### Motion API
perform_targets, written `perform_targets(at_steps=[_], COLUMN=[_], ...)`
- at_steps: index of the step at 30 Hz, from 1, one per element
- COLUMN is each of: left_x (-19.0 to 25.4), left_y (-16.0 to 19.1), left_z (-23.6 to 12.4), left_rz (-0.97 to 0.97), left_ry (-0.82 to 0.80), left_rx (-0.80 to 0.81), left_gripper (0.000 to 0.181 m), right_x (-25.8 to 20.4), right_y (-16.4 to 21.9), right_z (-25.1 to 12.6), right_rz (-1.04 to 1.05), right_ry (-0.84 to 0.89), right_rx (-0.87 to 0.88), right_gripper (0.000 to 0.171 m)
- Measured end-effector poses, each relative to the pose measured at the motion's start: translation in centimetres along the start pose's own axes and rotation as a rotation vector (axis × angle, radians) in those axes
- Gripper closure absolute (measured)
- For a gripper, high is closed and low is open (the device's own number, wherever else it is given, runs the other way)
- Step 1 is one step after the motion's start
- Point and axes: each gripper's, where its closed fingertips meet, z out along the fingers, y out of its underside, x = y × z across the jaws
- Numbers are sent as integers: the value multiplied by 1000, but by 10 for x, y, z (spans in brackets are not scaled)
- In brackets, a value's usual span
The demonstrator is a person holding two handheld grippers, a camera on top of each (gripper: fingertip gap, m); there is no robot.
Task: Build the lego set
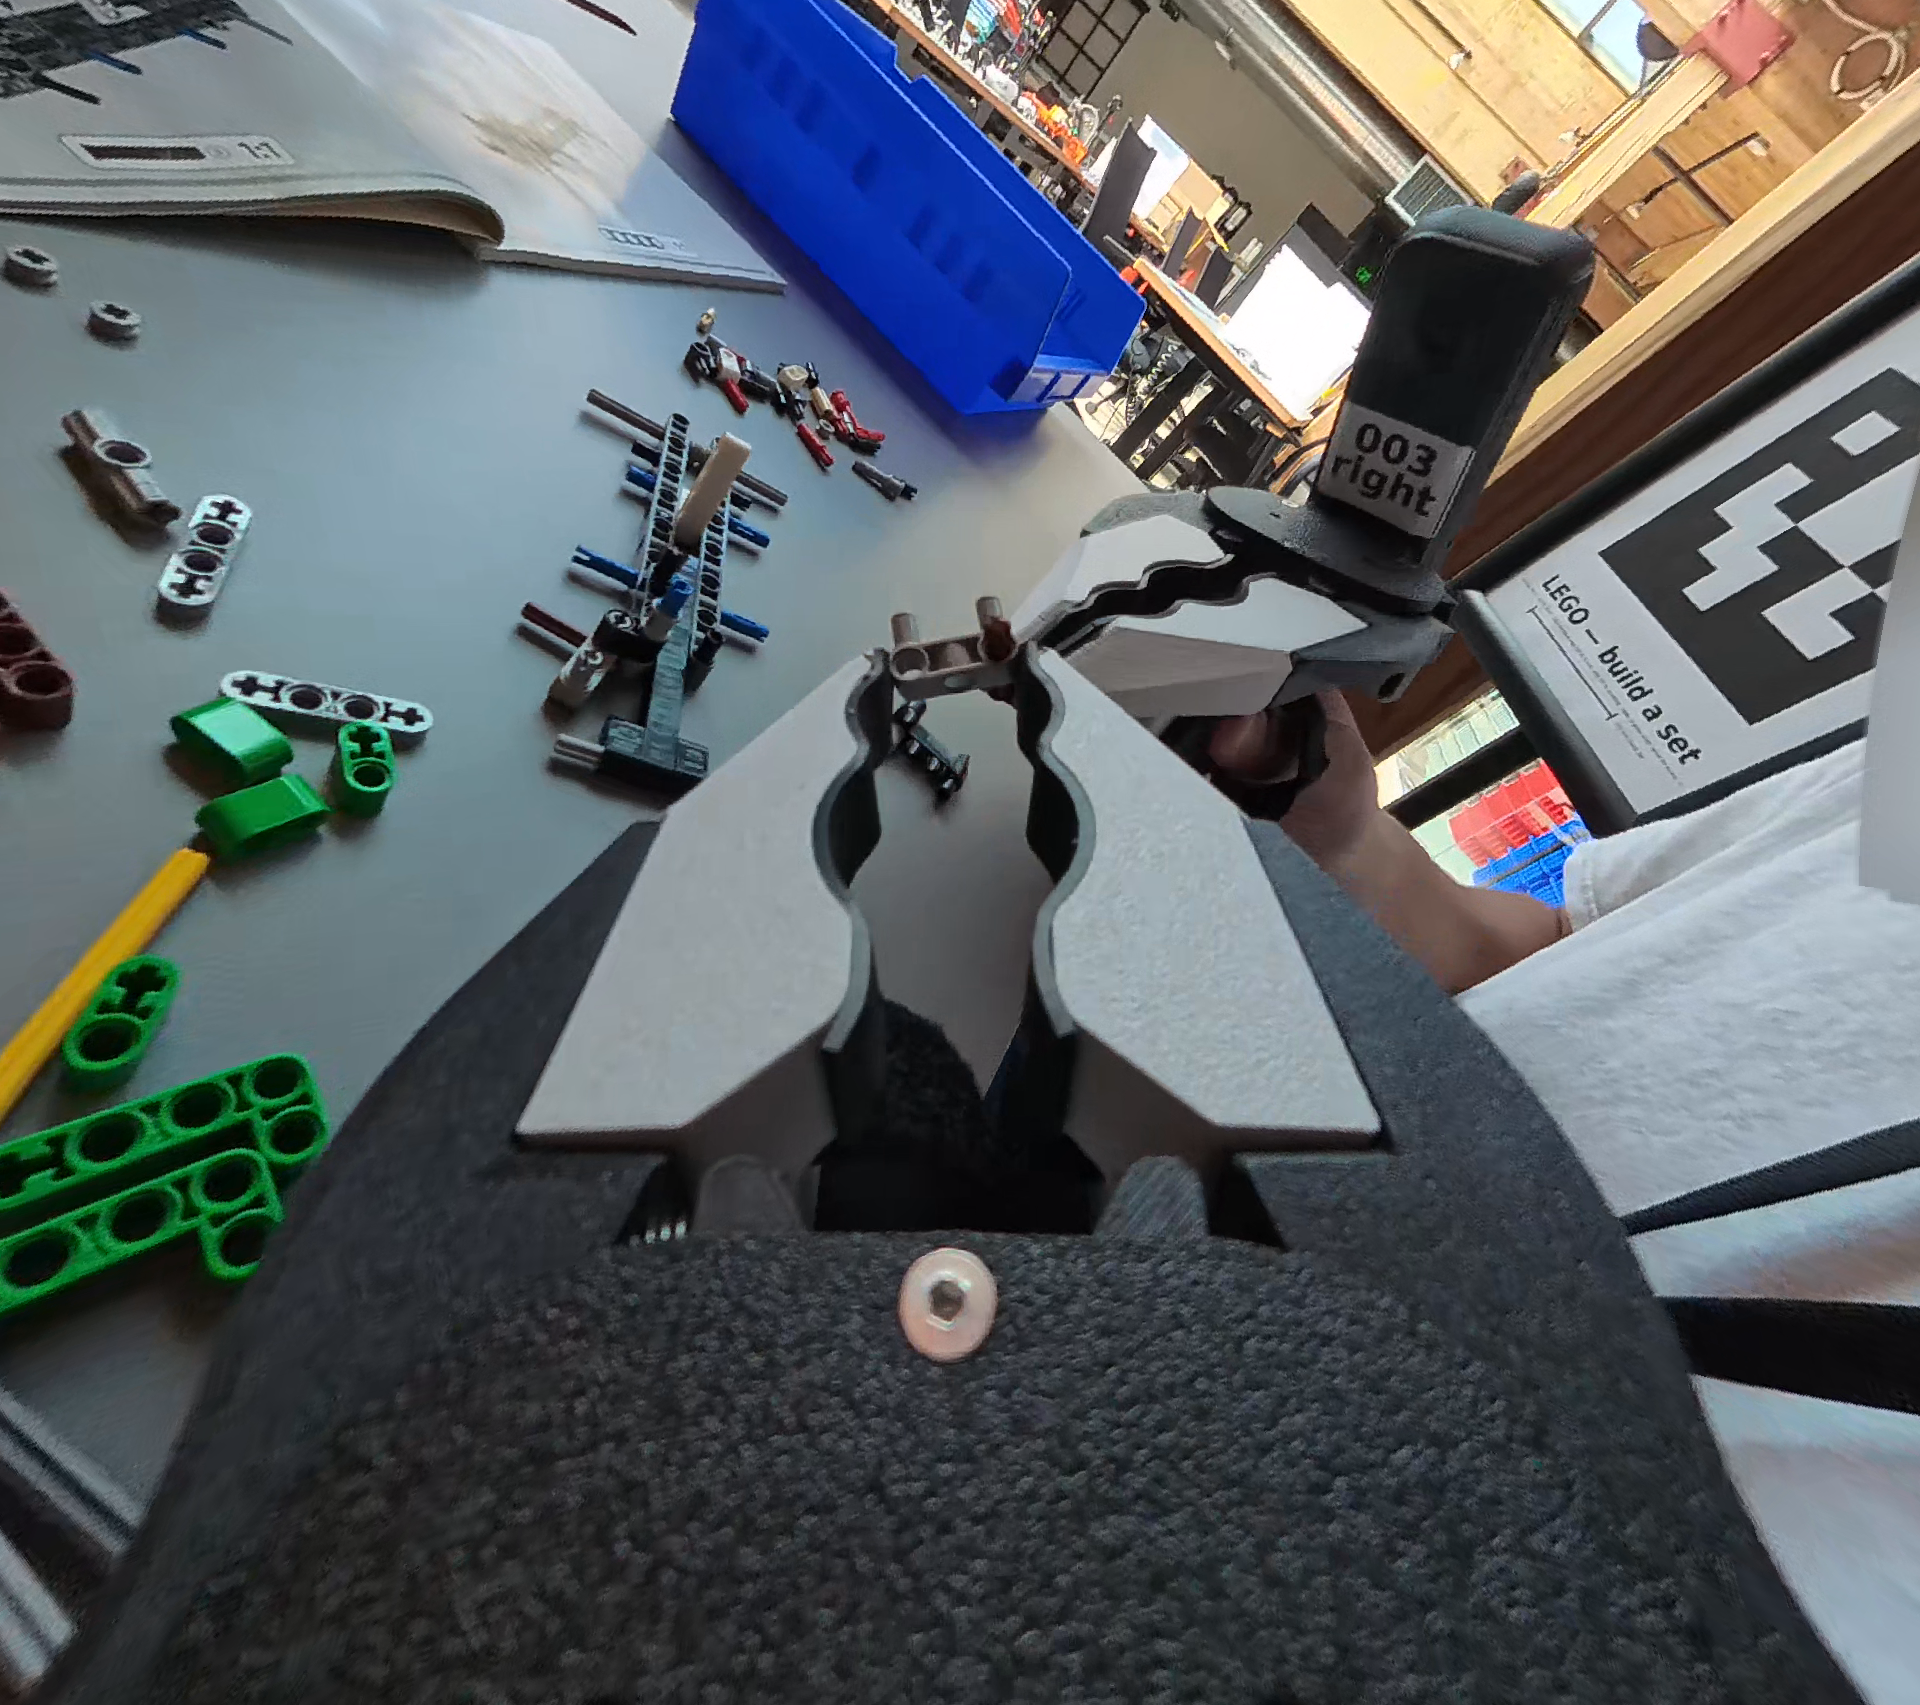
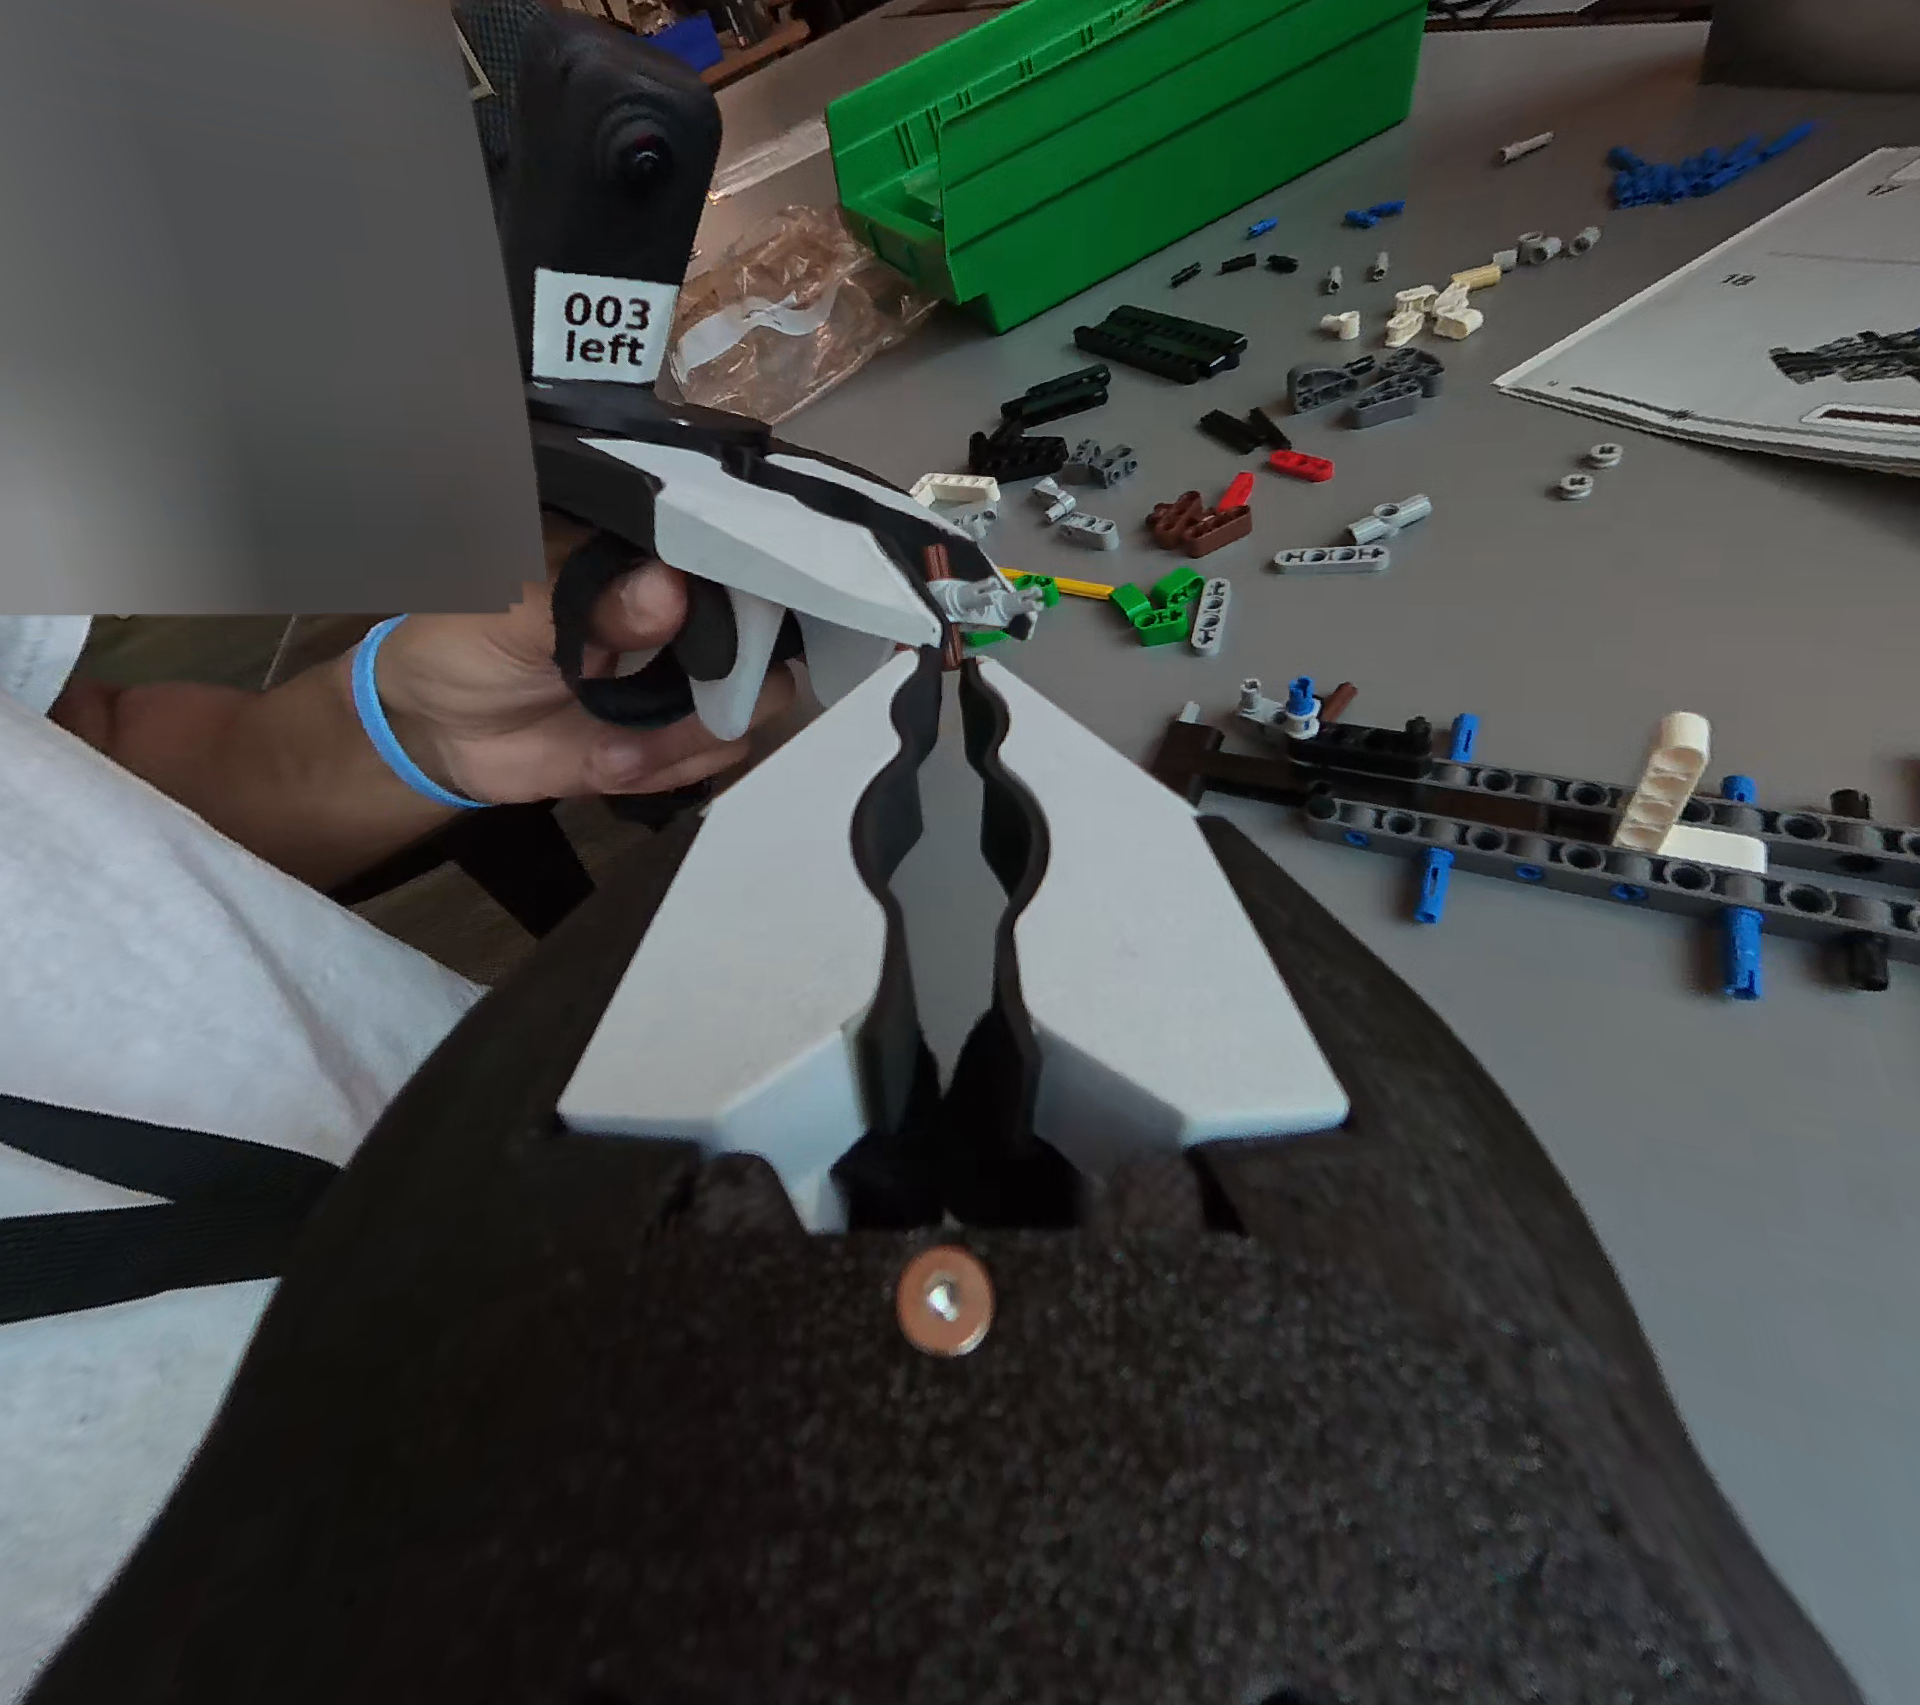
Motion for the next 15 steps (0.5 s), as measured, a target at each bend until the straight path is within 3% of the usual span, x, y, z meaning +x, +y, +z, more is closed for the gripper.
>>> perform_targets(at_steps=[3,7,15], left_x=[-1,-5,-29], left_y=[8,22,54], left_z=[2,3,3], left_rz=[76,326,640], left_ry=[-35,-114,-256], left_rx=[-59,-193,-446], left_gripper=[159,159,159], right_x=[0,-2,6], right_y=[7,25,65], right_z=[-2,-2,5], right_rz=[-3,102,54], right_ry=[-41,-113,10], right_rx=[4,-92,-358], right_gripper=[170,171,169])
